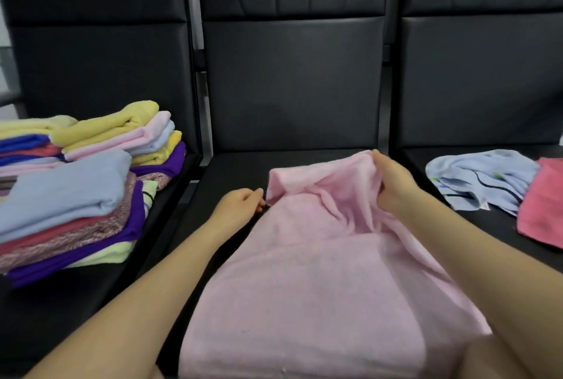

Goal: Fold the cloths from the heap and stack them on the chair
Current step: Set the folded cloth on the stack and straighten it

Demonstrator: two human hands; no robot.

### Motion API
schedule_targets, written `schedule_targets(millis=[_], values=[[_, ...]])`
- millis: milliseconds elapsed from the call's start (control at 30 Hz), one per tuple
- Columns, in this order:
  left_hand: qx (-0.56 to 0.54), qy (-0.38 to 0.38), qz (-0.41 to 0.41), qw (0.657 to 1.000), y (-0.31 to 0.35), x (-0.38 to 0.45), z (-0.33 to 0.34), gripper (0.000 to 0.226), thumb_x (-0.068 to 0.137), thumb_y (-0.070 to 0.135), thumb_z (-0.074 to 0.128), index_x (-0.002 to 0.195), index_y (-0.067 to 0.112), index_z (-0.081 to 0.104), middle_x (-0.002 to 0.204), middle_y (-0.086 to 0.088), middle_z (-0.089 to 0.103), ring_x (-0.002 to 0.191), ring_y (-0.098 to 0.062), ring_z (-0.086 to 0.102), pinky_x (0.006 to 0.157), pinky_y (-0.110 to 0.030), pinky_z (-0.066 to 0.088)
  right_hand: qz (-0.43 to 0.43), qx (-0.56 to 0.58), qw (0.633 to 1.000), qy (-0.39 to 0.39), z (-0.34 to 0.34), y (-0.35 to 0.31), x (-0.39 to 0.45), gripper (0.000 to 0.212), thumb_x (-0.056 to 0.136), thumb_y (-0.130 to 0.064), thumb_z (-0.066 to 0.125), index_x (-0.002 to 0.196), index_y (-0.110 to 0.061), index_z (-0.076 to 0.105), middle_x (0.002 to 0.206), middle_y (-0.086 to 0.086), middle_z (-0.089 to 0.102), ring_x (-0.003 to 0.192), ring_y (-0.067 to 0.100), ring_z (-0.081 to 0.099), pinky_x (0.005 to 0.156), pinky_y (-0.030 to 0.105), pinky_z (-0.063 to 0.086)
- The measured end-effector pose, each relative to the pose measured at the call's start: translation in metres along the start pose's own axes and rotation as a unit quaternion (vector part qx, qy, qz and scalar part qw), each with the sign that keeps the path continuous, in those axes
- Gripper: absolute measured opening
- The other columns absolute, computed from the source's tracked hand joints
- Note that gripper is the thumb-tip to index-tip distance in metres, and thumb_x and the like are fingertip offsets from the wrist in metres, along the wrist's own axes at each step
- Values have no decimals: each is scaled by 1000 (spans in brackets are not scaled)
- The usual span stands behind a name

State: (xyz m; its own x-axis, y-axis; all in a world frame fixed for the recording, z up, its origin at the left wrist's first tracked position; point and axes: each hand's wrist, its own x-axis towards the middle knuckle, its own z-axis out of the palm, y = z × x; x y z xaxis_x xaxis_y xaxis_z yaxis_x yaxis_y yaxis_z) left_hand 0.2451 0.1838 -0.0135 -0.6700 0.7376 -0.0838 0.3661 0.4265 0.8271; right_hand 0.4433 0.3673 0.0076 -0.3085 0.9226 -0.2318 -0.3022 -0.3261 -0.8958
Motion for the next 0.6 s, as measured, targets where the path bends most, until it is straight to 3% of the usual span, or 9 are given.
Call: schedule_targets(millis=[33,100,167,267,367,433,533,600], values=[[28,-8,11,1000,2,-2,5,36,99,40,45,84,15,67,85,2,67,81,-16,62,78,-33,50,9,2,1000,21,-13,0,14,21,94,-28,59,103,-11,67,98,4,72,89,18,68,78,30,52],[33,-20,6,999,8,-10,16,41,93,49,47,73,14,57,74,2,57,67,-18,53,66,-34,43,31,-105,992,59,-40,5,30,32,93,-26,55,120,-10,61,125,14,63,99,24,62,83,34,52],[13,-40,-15,999,16,-19,27,37,83,54,51,68,21,44,67,0,41,61,-18,38,58,-34,32,30,-281,955,95,-56,4,21,37,93,-20,54,125,-2,59,129,21,59,99,31,61,85,38,50],[35,-55,10,998,25,-24,38,26,76,42,56,69,19,45,69,-3,41,63,-19,39,60,-34,31,-75,-483,864,122,-64,-1,9,40,92,-27,57,123,-2,59,124,19,61,113,35,57,91,37,45],[-62,-28,1,998,34,-25,34,23,79,29,58,81,6,58,77,-12,54,68,-22,49,62,-32,38,-159,-557,813,58,-55,1,-4,59,86,-47,62,138,-22,49,133,10,51,125,29,47,100,39,40],[-78,1,11,997,36,-26,20,22,81,24,56,92,6,63,88,-13,63,73,-21,54,65,-31,41,-174,-593,786,-9,-46,8,-1,61,84,-48,64,139,-27,48,136,8,48,130,27,40,106,41,37],[-17,60,53,997,32,-25,-6,12,84,18,54,90,9,61,87,-9,60,75,-20,52,65,-32,40,-167,-658,728,-96,-28,19,-2,49,86,-50,61,130,-30,56,126,2,57,119,23,50,102,40,41],[12,77,59,995,25,-23,-23,6,85,14,54,88,11,58,85,-5,57,76,-18,51,64,-31,39,-177,-729,648,-128,-11,22,-5,35,87,-54,57,112,-31,64,111,-2,60,108,20,54,95,39,45]])
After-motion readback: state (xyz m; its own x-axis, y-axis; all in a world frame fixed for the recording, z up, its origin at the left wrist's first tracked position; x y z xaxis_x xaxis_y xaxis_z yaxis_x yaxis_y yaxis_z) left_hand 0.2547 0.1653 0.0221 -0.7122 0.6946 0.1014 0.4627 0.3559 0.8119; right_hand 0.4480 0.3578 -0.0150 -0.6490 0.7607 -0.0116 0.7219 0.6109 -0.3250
